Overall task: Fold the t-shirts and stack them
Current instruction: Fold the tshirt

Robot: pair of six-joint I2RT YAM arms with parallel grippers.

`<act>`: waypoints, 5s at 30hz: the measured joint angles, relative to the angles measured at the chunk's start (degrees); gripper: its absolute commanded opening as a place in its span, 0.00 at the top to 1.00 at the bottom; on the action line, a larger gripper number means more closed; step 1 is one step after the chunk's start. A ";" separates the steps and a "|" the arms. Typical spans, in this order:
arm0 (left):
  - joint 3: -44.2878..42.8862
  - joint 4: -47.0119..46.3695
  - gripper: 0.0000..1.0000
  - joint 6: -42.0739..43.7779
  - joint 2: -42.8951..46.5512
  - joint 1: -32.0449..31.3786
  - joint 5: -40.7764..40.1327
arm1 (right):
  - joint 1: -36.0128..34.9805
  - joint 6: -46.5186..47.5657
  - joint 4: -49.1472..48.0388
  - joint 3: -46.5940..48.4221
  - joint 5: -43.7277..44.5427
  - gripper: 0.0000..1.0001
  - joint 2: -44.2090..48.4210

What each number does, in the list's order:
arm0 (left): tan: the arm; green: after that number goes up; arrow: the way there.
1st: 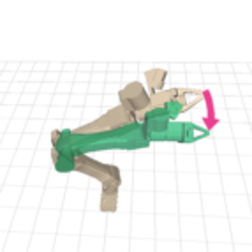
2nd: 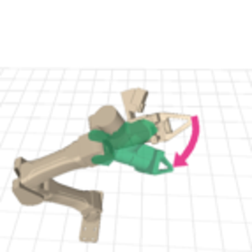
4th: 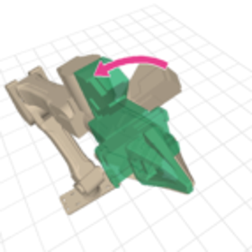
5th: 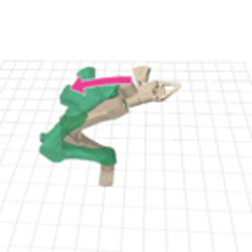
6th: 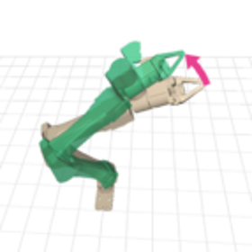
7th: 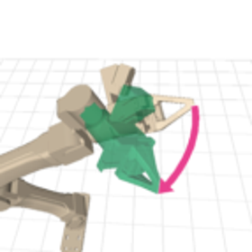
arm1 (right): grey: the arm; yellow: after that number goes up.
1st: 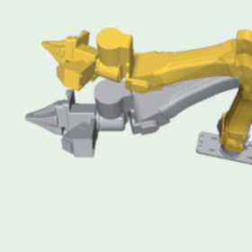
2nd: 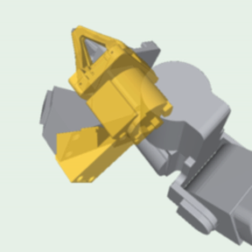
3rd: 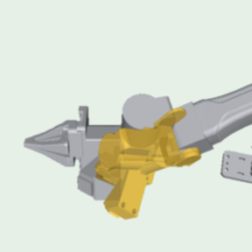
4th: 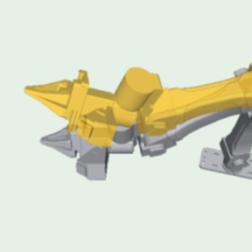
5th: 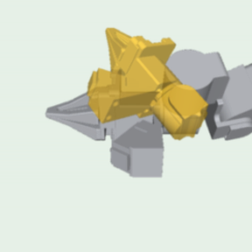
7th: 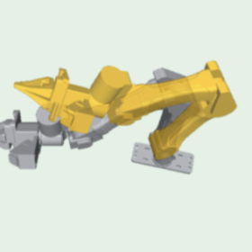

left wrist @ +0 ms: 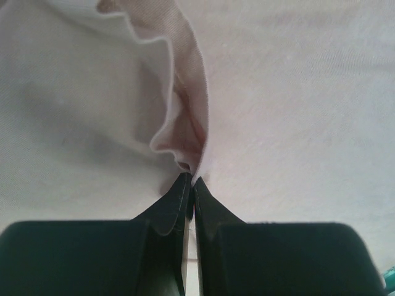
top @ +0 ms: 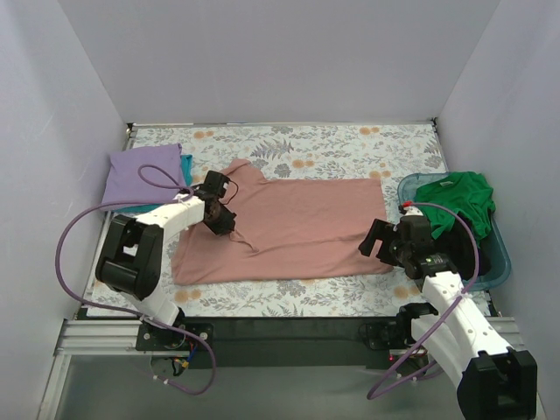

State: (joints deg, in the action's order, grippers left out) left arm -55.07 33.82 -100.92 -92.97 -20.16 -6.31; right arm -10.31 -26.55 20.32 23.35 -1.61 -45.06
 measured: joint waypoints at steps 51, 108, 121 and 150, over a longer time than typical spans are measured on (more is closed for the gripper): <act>7.19 -1.73 0.22 7.28 11.19 -0.31 3.96 | -8.26 4.52 -1.25 4.63 -1.16 0.02 -9.18; -53.68 6.03 0.23 9.92 -39.45 3.96 -8.35 | -8.57 3.23 3.10 15.13 4.70 0.02 -13.07; -64.35 3.08 0.23 6.82 -46.45 11.21 -8.15 | -8.57 4.20 2.54 15.13 5.40 0.01 -14.56; -58.75 -10.86 0.27 41.48 -45.27 2.45 -9.60 | -8.46 4.44 0.48 15.13 5.90 0.01 -22.05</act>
State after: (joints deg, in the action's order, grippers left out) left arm -113.82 22.96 -59.44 -138.23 -17.72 -15.90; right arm -18.76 -22.11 20.80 38.48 4.29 -67.11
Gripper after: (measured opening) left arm 0.755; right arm 0.984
